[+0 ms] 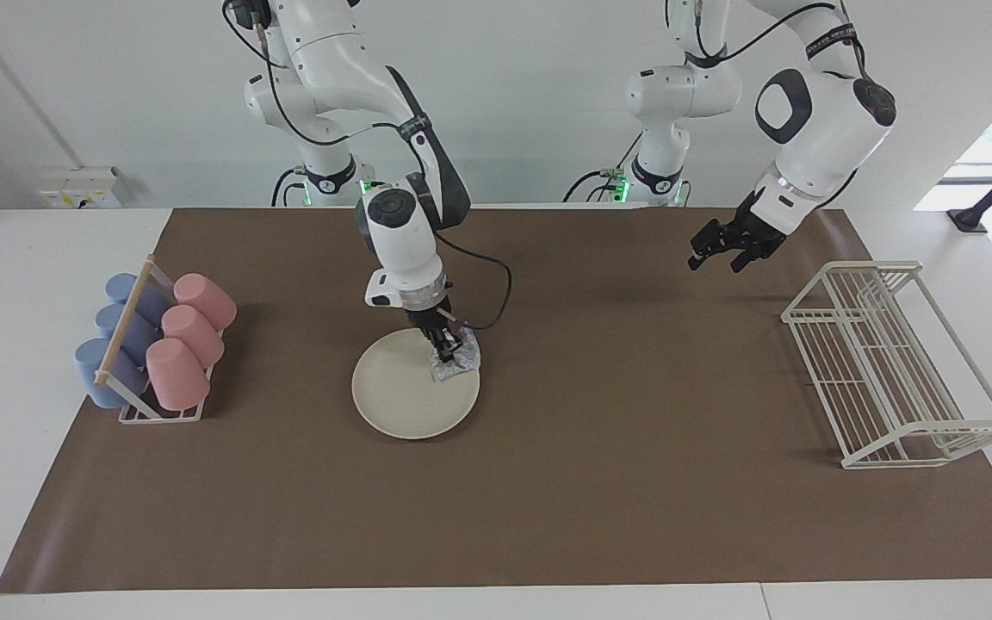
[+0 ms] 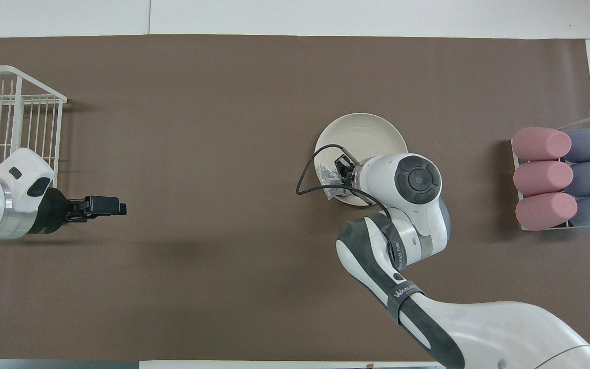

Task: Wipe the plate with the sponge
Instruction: 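Rub the sponge over the plate surface with the right gripper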

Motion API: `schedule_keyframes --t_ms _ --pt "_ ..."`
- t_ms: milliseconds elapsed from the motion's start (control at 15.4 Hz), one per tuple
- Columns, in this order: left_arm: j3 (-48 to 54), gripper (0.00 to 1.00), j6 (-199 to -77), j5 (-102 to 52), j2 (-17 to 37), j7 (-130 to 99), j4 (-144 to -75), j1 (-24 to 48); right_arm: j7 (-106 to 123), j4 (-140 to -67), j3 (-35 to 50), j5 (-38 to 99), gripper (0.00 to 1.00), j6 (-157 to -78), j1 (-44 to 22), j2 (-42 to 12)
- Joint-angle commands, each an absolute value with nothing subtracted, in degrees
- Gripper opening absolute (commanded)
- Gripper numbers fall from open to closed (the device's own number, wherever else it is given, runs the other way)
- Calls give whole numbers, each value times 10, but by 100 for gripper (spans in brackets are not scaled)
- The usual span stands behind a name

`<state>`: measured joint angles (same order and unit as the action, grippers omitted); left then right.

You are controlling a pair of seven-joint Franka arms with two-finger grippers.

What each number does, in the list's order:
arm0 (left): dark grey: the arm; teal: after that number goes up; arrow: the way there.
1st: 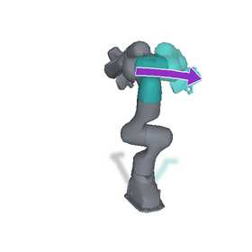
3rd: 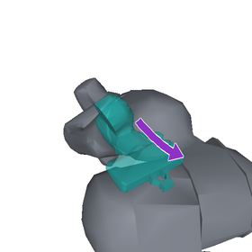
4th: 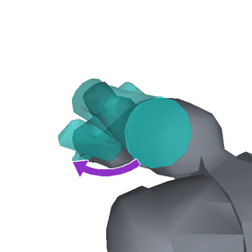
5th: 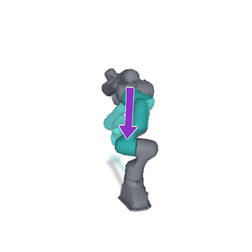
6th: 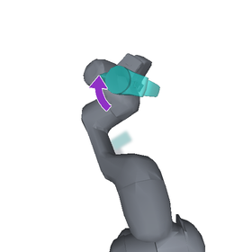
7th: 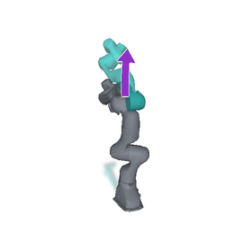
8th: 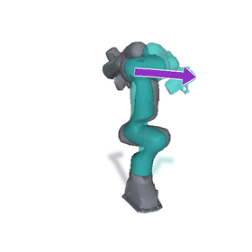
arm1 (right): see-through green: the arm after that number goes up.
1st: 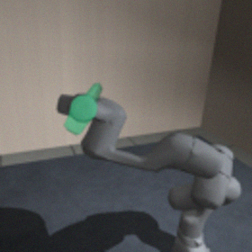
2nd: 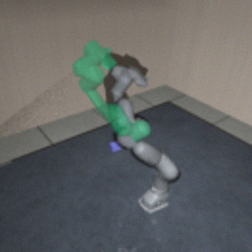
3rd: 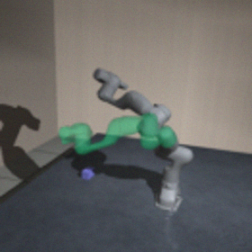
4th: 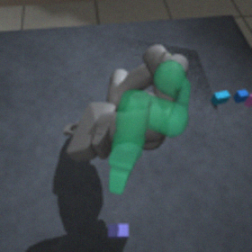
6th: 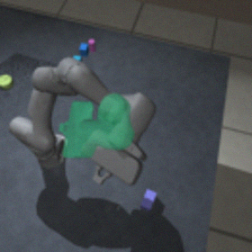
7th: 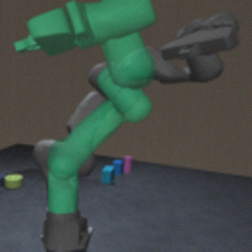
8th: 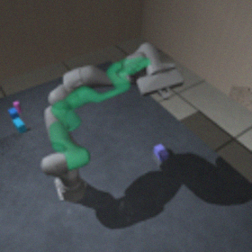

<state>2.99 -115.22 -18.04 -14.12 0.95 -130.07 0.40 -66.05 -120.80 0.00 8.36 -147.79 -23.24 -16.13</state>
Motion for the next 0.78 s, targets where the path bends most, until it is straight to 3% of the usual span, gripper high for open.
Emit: schedule_keyframes --t_ms 0,390,715 --pt "29 100 -1160 -166 -136 0 -1297 4 -562 -1209 4 93 0 -1488 -180 -170" --pt "29 100 -1161 -166 -135 -8 -1297 4 -552 -1210 4 93 0 -1487 -184 -171" --pt "31 100 -1185 -166 -134 -22 -1296 10 -653 -1211 4 93 0 -1488 -242 -168"
